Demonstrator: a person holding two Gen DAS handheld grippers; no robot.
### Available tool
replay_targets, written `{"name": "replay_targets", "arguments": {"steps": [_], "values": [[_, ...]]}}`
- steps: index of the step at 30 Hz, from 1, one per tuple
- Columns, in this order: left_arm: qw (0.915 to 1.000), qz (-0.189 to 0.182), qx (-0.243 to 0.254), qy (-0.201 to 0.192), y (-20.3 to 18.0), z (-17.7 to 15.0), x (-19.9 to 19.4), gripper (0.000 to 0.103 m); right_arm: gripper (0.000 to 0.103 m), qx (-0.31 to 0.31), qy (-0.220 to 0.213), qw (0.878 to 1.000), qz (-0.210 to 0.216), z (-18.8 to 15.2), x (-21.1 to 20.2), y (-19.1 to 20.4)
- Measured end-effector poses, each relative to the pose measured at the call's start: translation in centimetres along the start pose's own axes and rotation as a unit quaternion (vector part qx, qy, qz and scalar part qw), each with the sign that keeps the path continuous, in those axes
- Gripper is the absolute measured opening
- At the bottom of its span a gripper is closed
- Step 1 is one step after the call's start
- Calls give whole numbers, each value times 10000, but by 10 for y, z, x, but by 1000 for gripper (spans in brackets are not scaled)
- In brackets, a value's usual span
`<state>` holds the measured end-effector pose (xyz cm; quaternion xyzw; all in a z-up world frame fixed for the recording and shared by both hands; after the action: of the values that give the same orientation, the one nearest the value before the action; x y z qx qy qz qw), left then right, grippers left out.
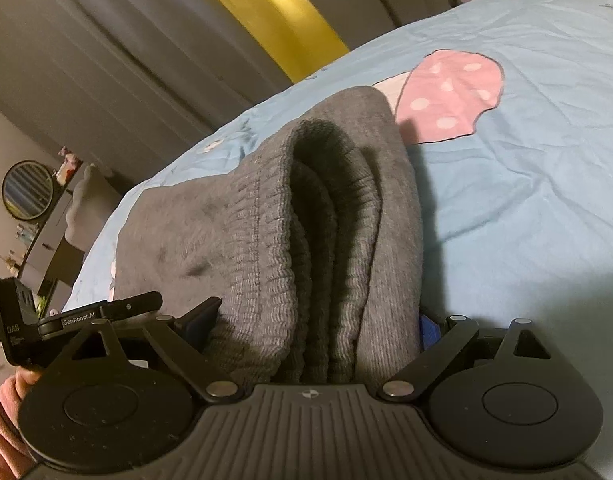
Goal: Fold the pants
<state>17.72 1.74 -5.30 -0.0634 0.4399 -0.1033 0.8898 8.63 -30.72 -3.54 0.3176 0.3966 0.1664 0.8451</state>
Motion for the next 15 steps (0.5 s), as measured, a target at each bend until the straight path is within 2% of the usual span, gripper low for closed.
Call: {"name": "replay_targets", "arguments": {"steps": [5, 7, 9, 11, 13, 15], "values": [[9969, 236, -717, -221, 24, -8, -18, 77, 98, 374, -35, 9993, 19, -8, -22, -6], [9962, 211, -812, -250, 32, -14, -33, 76, 98, 717, -47, 9974, 90, -15, -30, -11], [9978, -23, -648, -133, 34, -25, -47, 79, 99, 1065, -125, 9941, 186, -23, -39, -15], [9982, -127, -590, 36, 37, -40, -57, 89, 99, 1316, -249, 9907, 233, -27, -48, -18], [9951, -346, -889, 252, 43, -52, -63, 89, 99, 1826, -343, 9815, 455, -30, -55, -23], [9874, -830, -1284, 404, 47, -59, -66, 89, 99, 2228, -426, 9718, 635, -36, -61, -29]]}}
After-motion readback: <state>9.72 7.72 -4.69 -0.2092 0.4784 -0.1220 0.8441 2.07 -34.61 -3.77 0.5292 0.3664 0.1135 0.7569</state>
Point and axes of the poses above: each gripper's, at about its wrist camera, not at the fingertips, and x roughly the way its jaws point, y to its left, z to its top, the point moved 3 cm from there along x, roughly the way its jaws point, and after that the axes turned 5 degrees about z, right-handed, at the moved point
